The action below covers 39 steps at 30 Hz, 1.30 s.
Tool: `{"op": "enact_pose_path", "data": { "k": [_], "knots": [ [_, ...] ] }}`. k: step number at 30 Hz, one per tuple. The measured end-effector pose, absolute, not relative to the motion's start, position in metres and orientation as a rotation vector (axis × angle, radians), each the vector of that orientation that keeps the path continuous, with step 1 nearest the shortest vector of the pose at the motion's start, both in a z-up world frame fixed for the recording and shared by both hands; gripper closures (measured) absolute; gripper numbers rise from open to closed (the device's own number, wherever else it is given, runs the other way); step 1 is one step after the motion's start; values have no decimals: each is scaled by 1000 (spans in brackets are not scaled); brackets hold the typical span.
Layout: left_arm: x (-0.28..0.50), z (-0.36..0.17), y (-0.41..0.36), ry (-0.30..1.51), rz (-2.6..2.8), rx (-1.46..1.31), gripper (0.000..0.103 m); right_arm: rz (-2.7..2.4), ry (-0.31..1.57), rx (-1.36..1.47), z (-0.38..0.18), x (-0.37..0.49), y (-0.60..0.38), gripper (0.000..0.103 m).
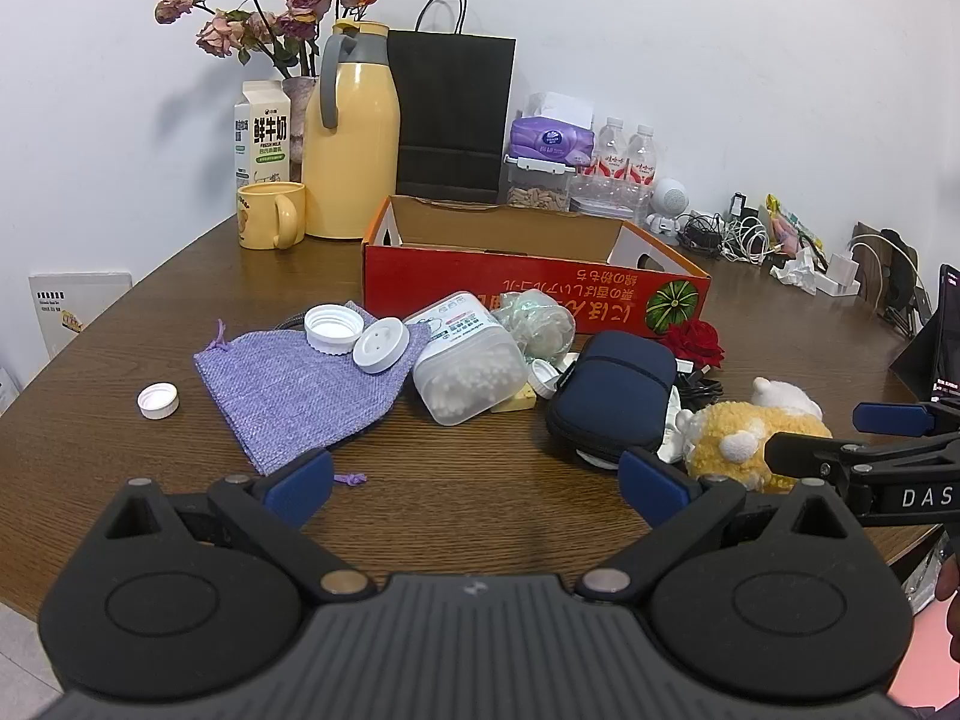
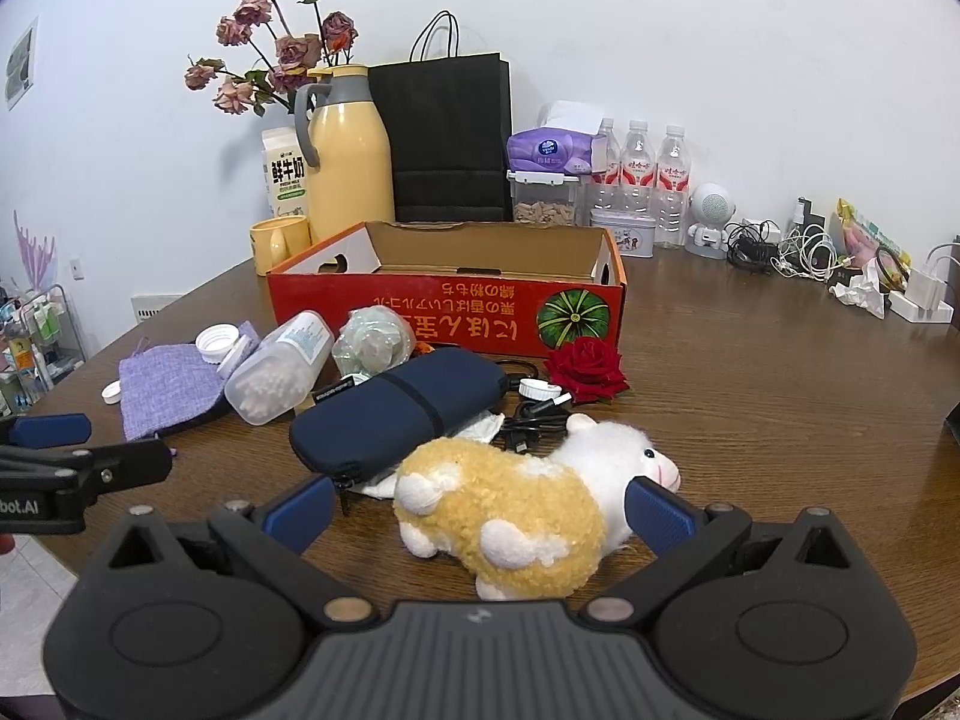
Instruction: Organize objects
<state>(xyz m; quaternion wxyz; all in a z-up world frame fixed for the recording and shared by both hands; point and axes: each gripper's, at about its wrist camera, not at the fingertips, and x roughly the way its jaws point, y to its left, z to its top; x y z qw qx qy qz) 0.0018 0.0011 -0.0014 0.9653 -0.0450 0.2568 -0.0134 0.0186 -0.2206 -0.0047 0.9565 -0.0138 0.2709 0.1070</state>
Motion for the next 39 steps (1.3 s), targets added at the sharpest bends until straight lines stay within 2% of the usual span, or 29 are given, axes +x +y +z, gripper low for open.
{"op": "enact_pose_path", "data": {
  "k": [39],
  "knots": [
    [3, -4, 0, 521, -33, -89, 0, 215, 555, -25, -7, 20, -220, 0]
  ]
}}
